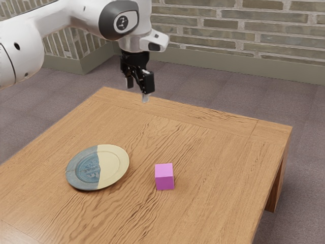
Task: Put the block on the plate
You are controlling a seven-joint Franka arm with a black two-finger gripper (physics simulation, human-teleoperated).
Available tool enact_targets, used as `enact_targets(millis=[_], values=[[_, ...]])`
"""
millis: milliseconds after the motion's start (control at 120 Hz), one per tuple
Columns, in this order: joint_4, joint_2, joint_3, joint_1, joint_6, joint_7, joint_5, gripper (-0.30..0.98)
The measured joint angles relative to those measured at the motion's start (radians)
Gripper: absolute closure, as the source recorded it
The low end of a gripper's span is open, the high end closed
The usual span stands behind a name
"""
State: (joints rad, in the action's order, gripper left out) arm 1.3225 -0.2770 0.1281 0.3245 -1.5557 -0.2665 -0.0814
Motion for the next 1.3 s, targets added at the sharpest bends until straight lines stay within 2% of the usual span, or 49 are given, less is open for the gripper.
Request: enact_targets(millis=[233,367,567,833,958,1108,1300], values=[[0.013,-0.037,-0.001,0.055,-0.005,-0.1,-0.003,0.0],[0.023,-0.06,-0.007,0.067,-0.01,-0.12,0.023,0.0],[0.197,-0.005,-0.06,0.07,-0.052,-0.09,0.043,0.0],[0.37,0.013,-0.105,0.069,-0.265,0.086,0.071,0.0],[0.446,0.014,-0.112,0.056,-0.365,0.193,0.113,0.0],[0.484,0.002,-0.113,0.049,-0.453,0.323,0.151,0.0],[0.505,-0.034,-0.111,0.02,-0.531,0.464,0.165,0.0]])
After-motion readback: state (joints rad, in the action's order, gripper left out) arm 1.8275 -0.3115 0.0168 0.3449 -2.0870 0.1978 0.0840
